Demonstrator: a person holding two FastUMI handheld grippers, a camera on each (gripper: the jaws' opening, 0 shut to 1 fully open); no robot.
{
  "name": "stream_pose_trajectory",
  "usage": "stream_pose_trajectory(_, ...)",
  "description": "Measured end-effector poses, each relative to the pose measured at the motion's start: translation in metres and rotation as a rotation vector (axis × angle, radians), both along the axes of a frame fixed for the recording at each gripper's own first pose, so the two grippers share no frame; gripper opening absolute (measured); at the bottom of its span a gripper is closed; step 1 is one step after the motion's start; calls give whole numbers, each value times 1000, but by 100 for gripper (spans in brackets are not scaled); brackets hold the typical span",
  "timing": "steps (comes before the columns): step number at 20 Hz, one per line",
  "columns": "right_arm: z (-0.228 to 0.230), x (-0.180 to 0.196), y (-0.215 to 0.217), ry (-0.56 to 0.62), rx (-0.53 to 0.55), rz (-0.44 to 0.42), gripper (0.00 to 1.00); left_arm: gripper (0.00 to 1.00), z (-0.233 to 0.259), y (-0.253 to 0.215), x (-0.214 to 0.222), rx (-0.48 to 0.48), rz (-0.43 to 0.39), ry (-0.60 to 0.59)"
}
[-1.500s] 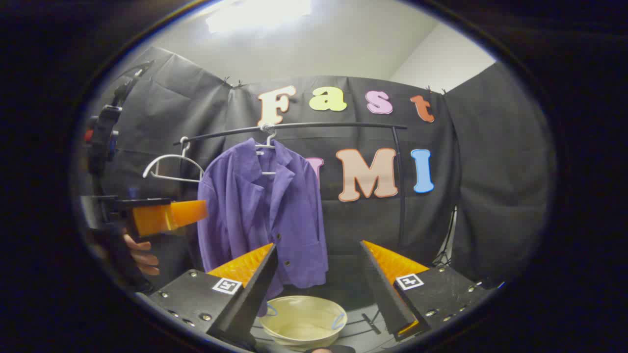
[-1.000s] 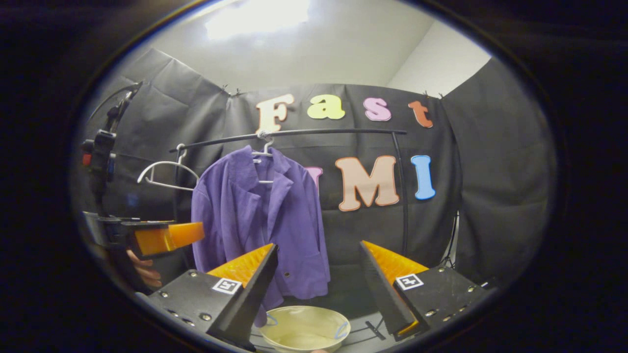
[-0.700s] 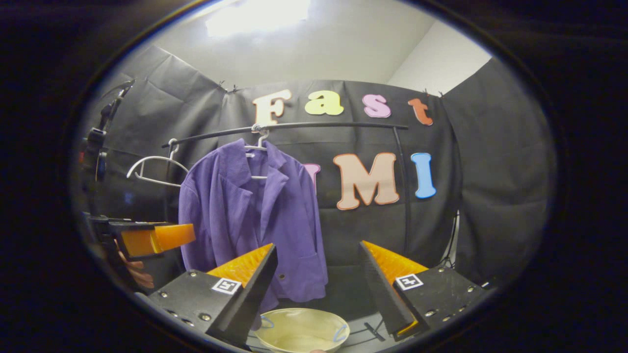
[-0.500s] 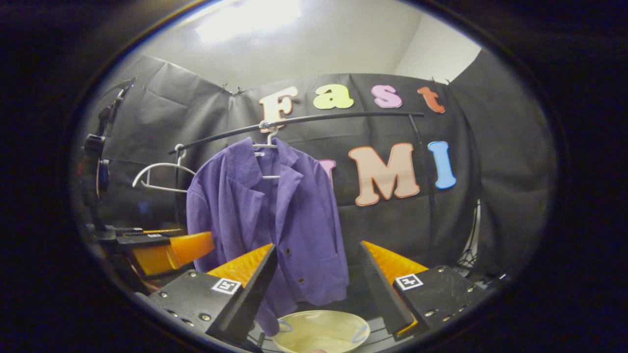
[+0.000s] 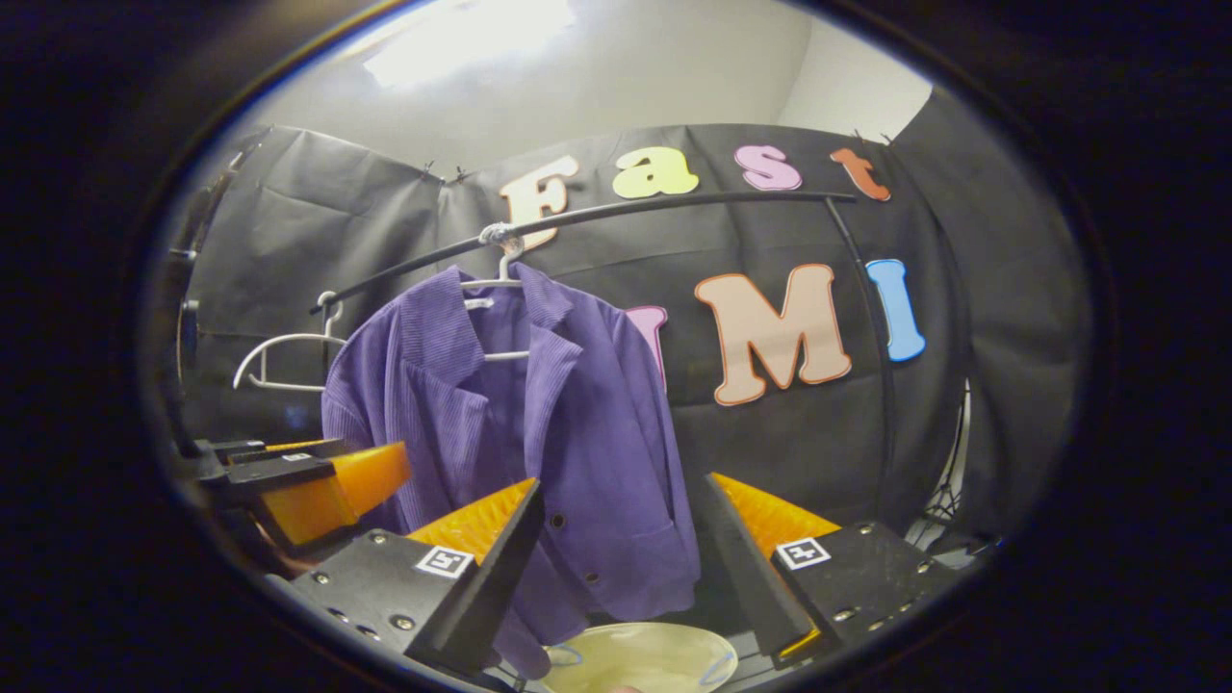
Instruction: Grasp the clothes on the hanger with both hands and then place them into the laundry hamper below.
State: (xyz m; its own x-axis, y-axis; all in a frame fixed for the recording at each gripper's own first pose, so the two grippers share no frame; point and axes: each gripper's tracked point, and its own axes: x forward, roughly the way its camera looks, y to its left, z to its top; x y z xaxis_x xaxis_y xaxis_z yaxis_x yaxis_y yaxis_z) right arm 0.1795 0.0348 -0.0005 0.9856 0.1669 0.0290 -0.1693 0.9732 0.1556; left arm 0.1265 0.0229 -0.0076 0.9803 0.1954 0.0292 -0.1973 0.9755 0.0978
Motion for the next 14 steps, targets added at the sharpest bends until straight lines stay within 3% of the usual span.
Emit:
stream_pose_trajectory(6,1,49,37,28,27,112,98,90,-6,16,43,-45,20,25)
stream_pose_trajectory(8,2,65,54,36,46,153,98,84,-3,29,52,-40,54,11)
stream_pose_trajectory(11,0,95,71,50,57,180,98,65,3,38,65,-12,88,-28)
stream_pose_trajectory(14,-15,124,68,88,23,133,98,41,3,43,76,52,103,-39)
